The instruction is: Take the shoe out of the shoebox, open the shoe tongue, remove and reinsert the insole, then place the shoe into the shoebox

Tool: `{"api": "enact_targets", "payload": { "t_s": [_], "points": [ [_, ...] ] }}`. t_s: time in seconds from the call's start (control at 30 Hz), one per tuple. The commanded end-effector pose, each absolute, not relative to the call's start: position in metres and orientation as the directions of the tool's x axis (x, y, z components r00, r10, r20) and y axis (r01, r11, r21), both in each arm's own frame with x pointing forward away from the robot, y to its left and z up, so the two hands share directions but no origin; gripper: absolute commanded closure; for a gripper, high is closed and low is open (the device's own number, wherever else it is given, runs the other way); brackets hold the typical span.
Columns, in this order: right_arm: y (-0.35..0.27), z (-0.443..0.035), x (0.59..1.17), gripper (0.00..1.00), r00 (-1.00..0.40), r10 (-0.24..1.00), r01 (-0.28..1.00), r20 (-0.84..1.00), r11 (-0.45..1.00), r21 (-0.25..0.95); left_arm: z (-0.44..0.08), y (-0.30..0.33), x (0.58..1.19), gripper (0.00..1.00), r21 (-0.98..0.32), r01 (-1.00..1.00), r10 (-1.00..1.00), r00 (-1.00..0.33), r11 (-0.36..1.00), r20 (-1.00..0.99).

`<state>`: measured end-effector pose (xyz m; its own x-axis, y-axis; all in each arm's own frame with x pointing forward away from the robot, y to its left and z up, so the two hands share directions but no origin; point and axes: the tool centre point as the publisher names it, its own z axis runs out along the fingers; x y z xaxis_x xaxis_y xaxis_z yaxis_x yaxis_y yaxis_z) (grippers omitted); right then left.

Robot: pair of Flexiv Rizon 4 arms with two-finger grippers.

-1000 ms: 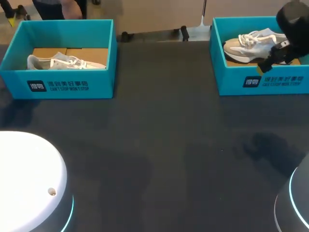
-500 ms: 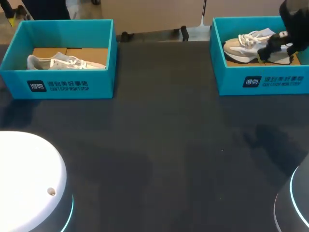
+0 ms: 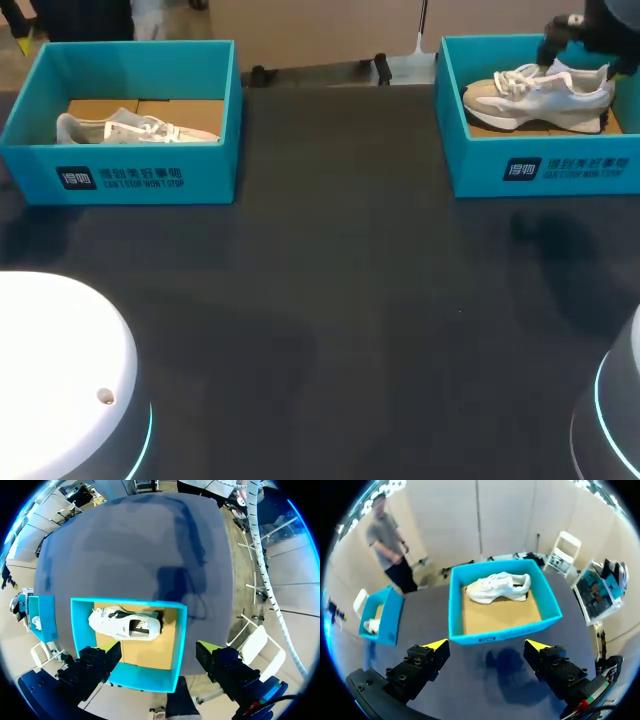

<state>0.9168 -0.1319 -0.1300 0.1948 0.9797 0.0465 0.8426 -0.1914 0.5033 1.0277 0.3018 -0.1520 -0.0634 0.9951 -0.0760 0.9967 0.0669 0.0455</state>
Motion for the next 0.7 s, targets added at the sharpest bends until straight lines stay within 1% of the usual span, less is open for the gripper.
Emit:
{"api": "enact_targets", "payload": {
  "t_s": [0.03,0.43,0.47,0.53,0.6,0.67,0.7],
  "points": [
    [-0.125,-0.125,0.926,0.00,0.313,0.949,0.805,-0.028,-0.249,0.539,-0.151,0.302,1.026,0.00,0.048,0.997,0.995,-0.063,0.067,-0.072],
    [-0.125,-0.125,0.926,0.00,0.313,0.949,0.805,-0.028,-0.249,0.539,-0.151,0.302,1.026,0.00,0.048,0.997,0.995,-0.063,0.067,-0.072],
    [-0.127,-0.128,0.930,0.00,0.336,0.942,0.800,-0.024,-0.271,0.536,-0.151,0.302,1.026,0.00,0.048,0.997,0.995,-0.063,0.067,-0.072],
    [-0.135,-0.136,0.943,0.00,0.405,0.914,0.780,0.028,-0.362,0.510,-0.151,0.302,1.026,0.00,0.048,0.997,0.995,-0.063,0.067,-0.072],
    [-0.144,-0.143,0.956,0.00,0.439,0.898,0.781,0.019,-0.392,0.487,-0.151,0.302,1.026,0.00,0.048,0.997,0.995,-0.063,0.067,-0.072],
    [-0.152,-0.153,0.970,0.00,0.439,0.898,0.802,-0.022,-0.381,0.460,-0.151,0.302,1.026,0.00,0.048,0.997,0.995,-0.063,0.067,-0.072],
    [-0.156,-0.156,0.977,0.00,0.445,0.895,0.794,-0.031,-0.379,0.475,-0.151,0.302,1.026,0.00,0.048,0.997,0.995,-0.063,0.067,-0.072]
  ]
}}
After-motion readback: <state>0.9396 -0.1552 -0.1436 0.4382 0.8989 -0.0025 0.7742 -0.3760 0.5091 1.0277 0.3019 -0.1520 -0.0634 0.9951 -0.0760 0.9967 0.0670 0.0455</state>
